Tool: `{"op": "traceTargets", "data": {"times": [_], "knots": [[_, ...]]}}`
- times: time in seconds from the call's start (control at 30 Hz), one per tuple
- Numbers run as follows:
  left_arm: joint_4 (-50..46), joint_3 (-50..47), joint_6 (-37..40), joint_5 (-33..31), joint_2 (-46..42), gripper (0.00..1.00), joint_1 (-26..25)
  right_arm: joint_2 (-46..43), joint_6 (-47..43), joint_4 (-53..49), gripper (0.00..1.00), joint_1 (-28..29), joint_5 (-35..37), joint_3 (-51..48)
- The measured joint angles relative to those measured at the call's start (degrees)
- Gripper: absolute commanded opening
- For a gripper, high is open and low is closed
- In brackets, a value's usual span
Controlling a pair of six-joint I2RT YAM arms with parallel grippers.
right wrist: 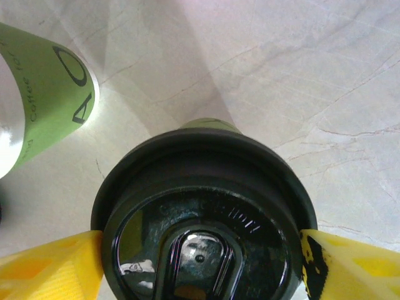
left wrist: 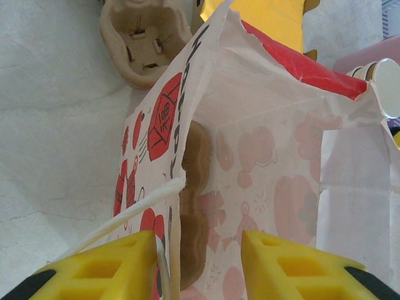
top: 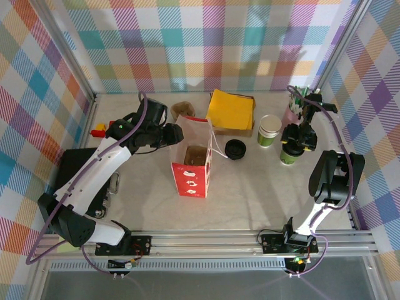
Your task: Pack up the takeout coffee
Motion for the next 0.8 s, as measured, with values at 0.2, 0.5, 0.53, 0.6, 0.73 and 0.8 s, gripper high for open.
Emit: {"op": "traceTargets", "data": {"times": [0.2, 0.5, 0.53, 0.6, 0.73, 0.8], "knots": [[0.0, 0.0, 0.0, 0.0, 0.3, 0.4, 0.0, 0.2, -0.4, -0.7, 0.81, 0.0, 0.0, 0.1], [0.2, 0.0, 0.0, 0.0, 1.1, 0.4, 0.0, 0.6, -1.2, -0.8, 0.79, 0.0, 0.1, 0.3], [0.2, 0.0, 0.0, 0.0, 1.1, 0.4, 0.0, 0.7, -1.2, -0.8, 0.79, 0.0, 0.2, 0.3], [0.2, 0.0, 0.0, 0.0, 1.1, 0.4, 0.0, 0.8, -1.2, -0.7, 0.78, 0.0, 0.2, 0.3], [0.2, 0.0, 0.0, 0.0, 1.2, 0.4, 0.0, 0.8, -1.2, -0.5, 0.77, 0.0, 0.2, 0.1], [0.2, 0.0, 0.0, 0.0, 1.2, 0.4, 0.0, 0.8, -1.2, -0.4, 0.76, 0.0, 0.2, 0.0]]}}
